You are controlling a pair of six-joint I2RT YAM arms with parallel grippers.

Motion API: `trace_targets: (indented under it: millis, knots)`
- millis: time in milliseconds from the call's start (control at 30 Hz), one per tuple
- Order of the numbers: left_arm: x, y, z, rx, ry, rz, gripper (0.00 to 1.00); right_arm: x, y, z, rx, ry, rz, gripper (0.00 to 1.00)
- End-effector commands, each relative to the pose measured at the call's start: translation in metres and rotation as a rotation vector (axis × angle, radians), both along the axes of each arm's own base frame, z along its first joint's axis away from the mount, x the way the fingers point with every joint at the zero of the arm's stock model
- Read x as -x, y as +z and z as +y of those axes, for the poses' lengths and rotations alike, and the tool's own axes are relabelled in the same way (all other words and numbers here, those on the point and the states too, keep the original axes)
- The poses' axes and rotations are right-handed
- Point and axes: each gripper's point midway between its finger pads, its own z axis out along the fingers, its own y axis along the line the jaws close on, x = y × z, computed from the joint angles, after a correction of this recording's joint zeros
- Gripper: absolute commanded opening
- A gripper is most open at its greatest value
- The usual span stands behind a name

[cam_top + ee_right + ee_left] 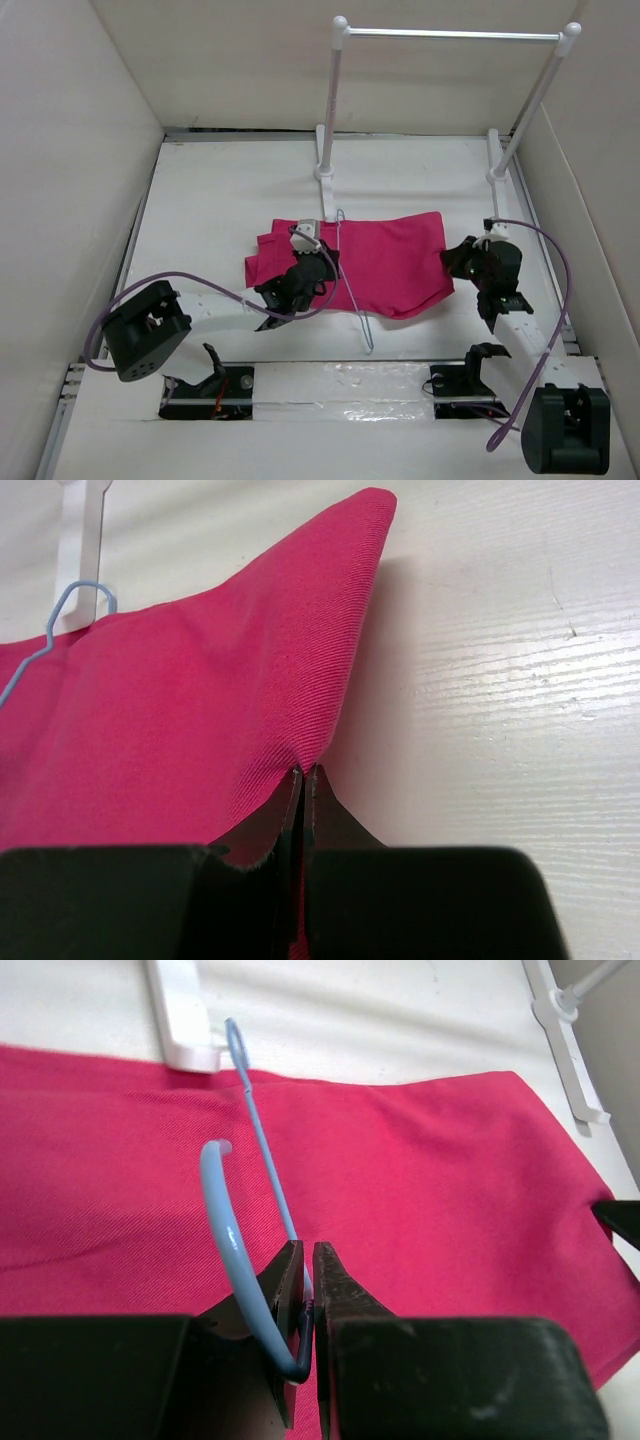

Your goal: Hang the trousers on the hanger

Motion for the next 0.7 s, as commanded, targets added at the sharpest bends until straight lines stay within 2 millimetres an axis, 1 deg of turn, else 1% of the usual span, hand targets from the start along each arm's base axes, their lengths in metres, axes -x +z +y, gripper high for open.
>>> trace_targets:
  millis: [0,33,67,133,167,267,467,633,667]
  knots:
    - [-0.005,0.019,-0.014,-0.087,-0.067,-0.065,0.0,-0.01,0.02,-0.001,-0.008,0.0,-0.078,0.0]
    - [-0.006,0.021,-0.016,-0.122,-0.084,-0.086,0.0,-0.01,0.019,-0.001,-0.009,-0.003,-0.078,0.0]
    - [-0.011,0.033,-0.023,-0.123,-0.093,-0.11,0.0,-0.009,0.017,-0.002,-0.007,-0.006,-0.07,0.0]
    - [-0.015,0.037,-0.027,-0.179,-0.104,-0.115,0.0,-0.007,0.013,-0.003,-0.002,-0.01,-0.057,0.0]
    - [-0.018,0.047,-0.035,-0.192,-0.124,-0.132,0.0,-0.007,0.011,-0.003,-0.003,-0.009,-0.056,0.0]
    - [-0.02,0.052,-0.044,-0.21,-0.155,-0.135,0.0,-0.006,0.006,-0.003,0.004,-0.008,-0.036,0.0]
    - [-0.02,0.051,-0.052,-0.215,-0.185,-0.141,0.0,-0.005,0.001,-0.002,-0.001,-0.005,-0.037,0.0]
    - [-0.021,0.064,-0.058,-0.243,-0.227,-0.18,0.0,-0.004,-0.002,-0.006,0.014,-0.023,-0.021,0.0]
    - [-0.02,0.072,-0.064,-0.23,-0.253,-0.192,0.0,-0.004,-0.001,-0.006,0.016,-0.022,-0.02,0.0]
